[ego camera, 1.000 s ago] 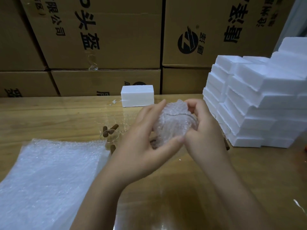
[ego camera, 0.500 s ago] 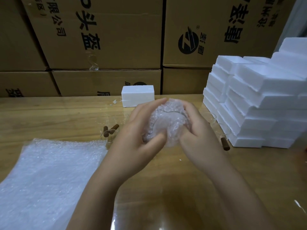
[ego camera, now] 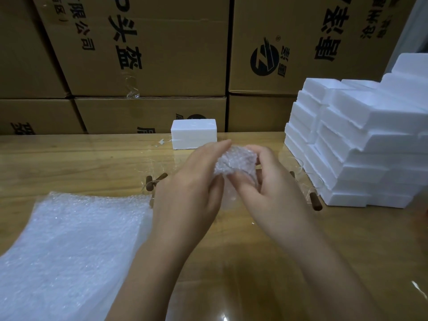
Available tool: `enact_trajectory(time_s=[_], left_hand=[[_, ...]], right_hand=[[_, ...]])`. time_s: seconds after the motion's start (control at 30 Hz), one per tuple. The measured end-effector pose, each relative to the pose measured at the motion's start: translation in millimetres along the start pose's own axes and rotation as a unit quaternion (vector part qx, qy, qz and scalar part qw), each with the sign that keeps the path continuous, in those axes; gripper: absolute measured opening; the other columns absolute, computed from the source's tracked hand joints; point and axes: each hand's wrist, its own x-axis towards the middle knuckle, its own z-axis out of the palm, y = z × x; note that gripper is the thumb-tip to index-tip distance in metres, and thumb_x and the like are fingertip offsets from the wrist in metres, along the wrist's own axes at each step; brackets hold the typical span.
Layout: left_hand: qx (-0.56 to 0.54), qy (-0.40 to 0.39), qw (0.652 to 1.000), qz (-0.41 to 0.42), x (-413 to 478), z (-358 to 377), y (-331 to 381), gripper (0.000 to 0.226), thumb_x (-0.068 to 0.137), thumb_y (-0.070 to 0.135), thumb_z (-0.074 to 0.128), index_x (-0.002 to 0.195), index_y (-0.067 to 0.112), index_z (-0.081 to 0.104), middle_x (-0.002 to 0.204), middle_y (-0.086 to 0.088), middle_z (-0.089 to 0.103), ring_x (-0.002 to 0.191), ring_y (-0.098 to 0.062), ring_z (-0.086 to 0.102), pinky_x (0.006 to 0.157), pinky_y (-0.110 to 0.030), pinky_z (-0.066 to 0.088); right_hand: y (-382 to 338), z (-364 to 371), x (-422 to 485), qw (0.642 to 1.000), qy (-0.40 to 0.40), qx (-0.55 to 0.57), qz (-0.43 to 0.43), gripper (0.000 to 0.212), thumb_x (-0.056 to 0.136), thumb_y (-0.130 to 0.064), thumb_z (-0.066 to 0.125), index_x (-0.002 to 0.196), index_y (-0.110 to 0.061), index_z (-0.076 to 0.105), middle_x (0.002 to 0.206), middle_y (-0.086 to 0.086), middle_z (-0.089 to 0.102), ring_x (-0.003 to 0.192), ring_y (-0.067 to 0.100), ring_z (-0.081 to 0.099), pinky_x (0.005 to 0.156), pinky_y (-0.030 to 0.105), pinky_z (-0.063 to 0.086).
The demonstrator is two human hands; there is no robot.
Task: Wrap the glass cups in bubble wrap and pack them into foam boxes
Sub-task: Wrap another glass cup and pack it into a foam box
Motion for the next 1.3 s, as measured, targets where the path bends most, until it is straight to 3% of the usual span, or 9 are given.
enact_trajectory(time_s=[0.13,0.27,0.63,0.77,0.87,0.97,1.1,1.17,1.3], left_hand=[[0.013,-0.028,0.999,0.043,0,1,9,0.050,0.084,0.026,0.042,0.132,0.017,0.054,0.129,0.005,0.059,0.092,-0.014,0.066,0.059,-0.036,0.056],[-0.204,-0.172,0.963,-0.031,-4,-14,-7,0.070,0.077,0.049,0.056,0.142,0.043,0.034,0.145,0.027,0.036,0.129,0.011,0.036,0.097,-0.006,0.035],[-0.140,-0.165,0.975,-0.058,2,-20,-21,0.050,0.076,0.071,0.054,0.118,0.044,0.056,0.103,0.027,0.063,0.092,0.006,0.060,0.078,-0.021,0.049],[-0.005,-0.153,0.988,-0.001,4,-21,-17,0.053,0.076,0.071,0.051,0.089,0.022,0.066,0.062,0.015,0.057,0.056,-0.002,0.056,0.051,-0.038,0.050],[0.092,-0.137,0.984,0.064,3,-23,-15,0.052,0.078,0.063,0.043,0.077,0.015,0.065,0.049,0.014,0.047,0.041,-0.008,0.048,0.035,-0.027,0.035],[0.094,-0.160,0.982,0.040,2,-26,-16,0.051,0.081,0.062,0.035,0.077,0.019,0.062,0.049,0.015,0.043,0.043,-0.006,0.045,0.038,-0.019,0.026],[0.093,-0.170,0.981,0.026,2,-26,-16,0.045,0.079,0.060,0.036,0.086,0.023,0.062,0.071,0.010,0.053,0.054,-0.008,0.049,0.042,-0.026,0.036],[0.062,-0.179,0.982,0.017,2,-25,-16,0.044,0.078,0.059,0.037,0.091,0.025,0.062,0.079,0.011,0.054,0.059,-0.008,0.050,0.046,-0.029,0.040],[-0.019,-0.211,0.977,-0.009,0,-22,-15,0.032,0.074,0.060,0.039,0.095,0.039,0.053,0.077,0.019,0.055,0.070,-0.006,0.055,0.053,-0.022,0.038]], right_hand=[[4,-1,2,0.996,0.079,-0.040,-0.014,0.029,0.087,-0.016,0.052,0.111,-0.032,0.047,0.089,-0.014,0.056,0.079,0.009,0.055,0.062,0.027,0.042],[11,-9,9,0.996,0.082,-0.033,0.025,0.019,0.089,-0.016,0.051,0.100,-0.031,0.051,0.082,-0.015,0.058,0.075,0.009,0.056,0.059,0.029,0.041],[15,-13,13,0.994,0.051,0.031,0.093,0.010,0.090,-0.029,0.044,0.084,-0.033,0.051,0.071,-0.026,0.058,0.054,-0.004,0.052,0.047,0.023,0.040],[20,-16,16,0.994,0.011,0.012,0.107,0.008,0.090,-0.031,0.047,0.084,-0.032,0.053,0.072,-0.025,0.058,0.061,0.005,0.055,0.057,0.031,0.044],[20,-15,15,0.995,0.002,0.005,0.097,0.009,0.089,-0.030,0.047,0.085,-0.033,0.055,0.074,-0.020,0.060,0.062,0.010,0.056,0.062,0.034,0.046],[18,-17,13,0.996,-0.010,0.021,0.083,0.007,0.089,-0.041,0.049,0.093,-0.038,0.053,0.077,-0.019,0.062,0.071,0.005,0.058,0.071,0.036,0.050],[16,-30,10,0.990,-0.112,0.055,0.066,0.060,0.072,-0.067,0.055,0.128,-0.058,0.036,0.102,-0.045,0.040,0.111,-0.004,0.049,0.093,0.029,0.043],[14,-36,8,0.987,-0.149,0.042,0.047,0.075,0.060,-0.071,0.059,0.128,-0.063,0.030,0.103,-0.047,0.044,0.107,-0.010,0.052,0.088,0.020,0.045],[8,-37,5,0.994,-0.101,0.045,0.017,0.047,0.070,-0.050,0.067,0.111,-0.056,0.045,0.101,-0.034,0.056,0.088,-0.010,0.059,0.072,0.020,0.053]])
